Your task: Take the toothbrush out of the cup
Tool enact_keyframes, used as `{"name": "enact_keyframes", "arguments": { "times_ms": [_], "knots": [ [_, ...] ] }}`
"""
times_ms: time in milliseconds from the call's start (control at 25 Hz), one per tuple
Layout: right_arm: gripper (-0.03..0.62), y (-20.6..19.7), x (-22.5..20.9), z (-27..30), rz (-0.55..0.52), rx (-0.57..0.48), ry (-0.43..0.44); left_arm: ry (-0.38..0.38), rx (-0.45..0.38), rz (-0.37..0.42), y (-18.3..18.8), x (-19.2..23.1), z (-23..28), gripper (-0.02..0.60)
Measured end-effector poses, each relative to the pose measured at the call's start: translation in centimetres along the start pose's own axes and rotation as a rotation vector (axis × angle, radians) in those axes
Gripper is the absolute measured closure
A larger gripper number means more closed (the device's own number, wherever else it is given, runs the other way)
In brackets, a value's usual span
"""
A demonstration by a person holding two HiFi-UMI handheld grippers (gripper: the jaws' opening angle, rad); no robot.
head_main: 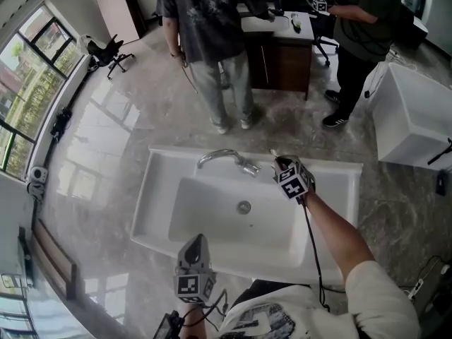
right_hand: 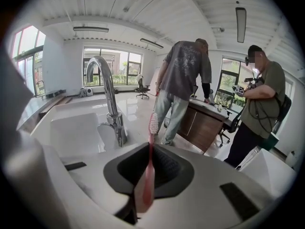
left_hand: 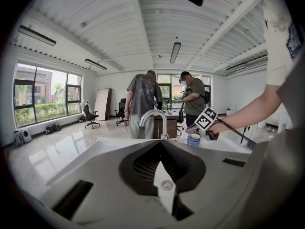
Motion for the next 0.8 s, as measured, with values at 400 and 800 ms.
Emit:
{"name": "enact_keyframes", "arguments": {
  "times_ms": [400,800],
  "knots": [
    [0.571,2.9,-0.1,-5.0,0.074,-0.149,-0.009,-0.035,-0.009,0.015,0.7,-0.4,0.3,0.561],
    [0.571,5.1,0.9,-18.6,0.147,-0.416,-0.094,-0.166,-0.047,0.055,2.1,-1.9,1.8,0.561]
  ]
}}
Point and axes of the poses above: the fingertips, and each gripper's own axes: z forward along the fingers, x to its left, y out of its top, the point moved 9 cm from there along -z, backward along the fingers, and after that the axes turned 5 degrees about -z, right-handed, at the moved point
